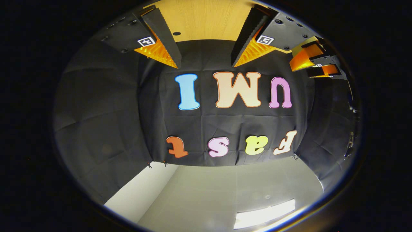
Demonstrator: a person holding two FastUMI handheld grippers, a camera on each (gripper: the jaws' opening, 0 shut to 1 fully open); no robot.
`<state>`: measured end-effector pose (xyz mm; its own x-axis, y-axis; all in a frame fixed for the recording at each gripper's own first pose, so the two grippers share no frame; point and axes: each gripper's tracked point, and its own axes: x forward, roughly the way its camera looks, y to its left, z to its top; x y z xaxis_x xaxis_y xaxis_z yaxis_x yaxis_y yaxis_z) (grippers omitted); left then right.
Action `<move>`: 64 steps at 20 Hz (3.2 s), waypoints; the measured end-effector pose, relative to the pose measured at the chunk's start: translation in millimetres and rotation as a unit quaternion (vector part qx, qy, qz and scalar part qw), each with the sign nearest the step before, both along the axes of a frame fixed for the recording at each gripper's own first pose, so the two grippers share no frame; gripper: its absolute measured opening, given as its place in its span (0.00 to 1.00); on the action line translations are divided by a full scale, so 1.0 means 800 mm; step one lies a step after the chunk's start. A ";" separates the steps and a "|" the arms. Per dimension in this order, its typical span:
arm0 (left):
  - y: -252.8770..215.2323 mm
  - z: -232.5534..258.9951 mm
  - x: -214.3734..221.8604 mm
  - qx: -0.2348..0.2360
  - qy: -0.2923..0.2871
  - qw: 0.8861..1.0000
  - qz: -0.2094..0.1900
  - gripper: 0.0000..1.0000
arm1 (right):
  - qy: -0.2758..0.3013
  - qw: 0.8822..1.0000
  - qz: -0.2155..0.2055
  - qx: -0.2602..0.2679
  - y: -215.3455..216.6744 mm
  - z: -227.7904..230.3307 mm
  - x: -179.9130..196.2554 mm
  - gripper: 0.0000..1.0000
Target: Press the lid of the desktop garbage bin to open it, pick up the crumpled paper on the desktop and throw it into the bin, then pick up the pop can on the desktop and drop it into the bin, and finally close the garbage bin lid.
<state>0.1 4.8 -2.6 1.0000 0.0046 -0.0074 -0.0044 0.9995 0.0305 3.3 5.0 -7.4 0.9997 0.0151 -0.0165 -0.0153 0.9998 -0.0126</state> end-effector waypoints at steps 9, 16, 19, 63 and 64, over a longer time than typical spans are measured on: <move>0.017 -0.005 -0.005 0.002 0.007 1.000 0.020 0.93 | 0.009 1.000 0.014 0.009 0.007 -0.015 0.000 0.97; 0.036 -0.002 -0.016 0.017 0.007 0.999 0.039 0.53 | 0.021 0.999 0.026 0.011 0.015 -0.028 0.003 0.97; 0.050 -0.009 -0.019 0.020 0.019 0.998 0.048 0.38 | 0.022 0.999 0.034 0.011 0.024 -0.029 0.008 0.97; 0.328 -0.138 -0.057 -0.006 0.111 0.975 0.192 0.00 | 0.055 0.996 0.065 0.018 0.172 -0.084 0.004 0.97; 0.326 -0.140 -0.062 -0.005 0.117 0.974 0.196 0.00 | 0.058 0.996 0.064 0.013 0.166 -0.085 0.004 0.97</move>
